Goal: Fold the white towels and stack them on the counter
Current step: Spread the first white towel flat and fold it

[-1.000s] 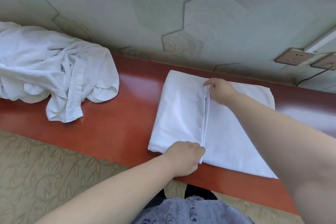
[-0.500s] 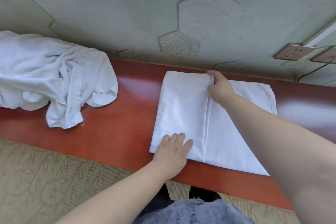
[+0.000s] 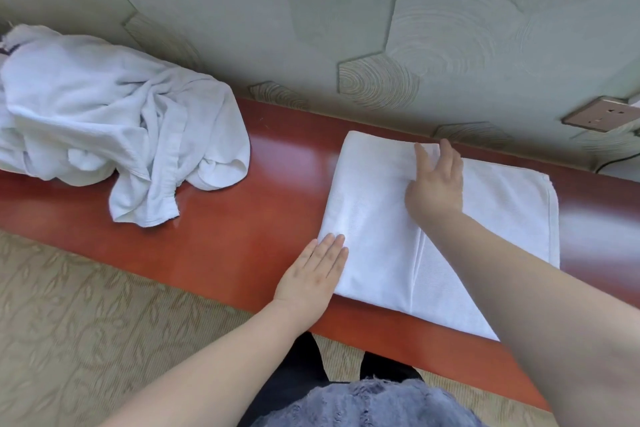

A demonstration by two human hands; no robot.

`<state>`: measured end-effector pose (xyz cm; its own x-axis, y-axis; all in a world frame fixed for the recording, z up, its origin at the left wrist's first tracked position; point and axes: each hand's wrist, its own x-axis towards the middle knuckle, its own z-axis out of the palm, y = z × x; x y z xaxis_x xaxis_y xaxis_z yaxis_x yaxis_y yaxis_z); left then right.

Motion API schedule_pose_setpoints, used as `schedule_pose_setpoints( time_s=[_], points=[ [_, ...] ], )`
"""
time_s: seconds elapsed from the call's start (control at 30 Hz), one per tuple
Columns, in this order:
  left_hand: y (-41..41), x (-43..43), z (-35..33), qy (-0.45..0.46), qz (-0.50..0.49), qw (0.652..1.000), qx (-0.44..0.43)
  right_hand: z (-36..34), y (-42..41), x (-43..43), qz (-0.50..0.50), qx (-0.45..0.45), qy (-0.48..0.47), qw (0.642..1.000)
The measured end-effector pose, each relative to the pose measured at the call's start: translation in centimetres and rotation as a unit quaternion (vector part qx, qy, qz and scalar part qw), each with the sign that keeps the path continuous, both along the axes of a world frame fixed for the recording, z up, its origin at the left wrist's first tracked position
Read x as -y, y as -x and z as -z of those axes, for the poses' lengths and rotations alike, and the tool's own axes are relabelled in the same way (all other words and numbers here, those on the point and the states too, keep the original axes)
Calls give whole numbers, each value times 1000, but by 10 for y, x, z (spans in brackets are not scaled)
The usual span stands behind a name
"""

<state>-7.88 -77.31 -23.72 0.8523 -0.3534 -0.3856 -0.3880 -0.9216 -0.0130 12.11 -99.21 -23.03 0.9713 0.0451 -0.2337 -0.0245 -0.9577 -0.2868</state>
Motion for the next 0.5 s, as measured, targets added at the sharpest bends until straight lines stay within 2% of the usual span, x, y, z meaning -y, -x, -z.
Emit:
schedule_pose_setpoints(
  time_s=[0.07, 0.13, 0.2, 0.23, 0.37, 0.5],
  points=[
    [-2, 0, 1, 10, -6, 1000, -14, 5, 33, -21, -153, 51, 4, 987],
    [-5, -2, 2, 19, -5, 999, -35, 14, 62, -38, -364, 20, -11, 931],
    [-7, -4, 1, 19, 5, 999, -44, 22, 58, -43, -478, -44, 48, 876],
    [-6, -5, 0, 20, 8, 999, -44, 26, 44, -45, -479, -43, 72, 874],
    [-4, -9, -3, 35, 0, 998, -59, 28, -22, -63, -359, -52, 105, 926],
    [-2, -14, -4, 51, 32, 995, -82, 24, -16, -74, -314, -62, 109, 941]
  ],
)
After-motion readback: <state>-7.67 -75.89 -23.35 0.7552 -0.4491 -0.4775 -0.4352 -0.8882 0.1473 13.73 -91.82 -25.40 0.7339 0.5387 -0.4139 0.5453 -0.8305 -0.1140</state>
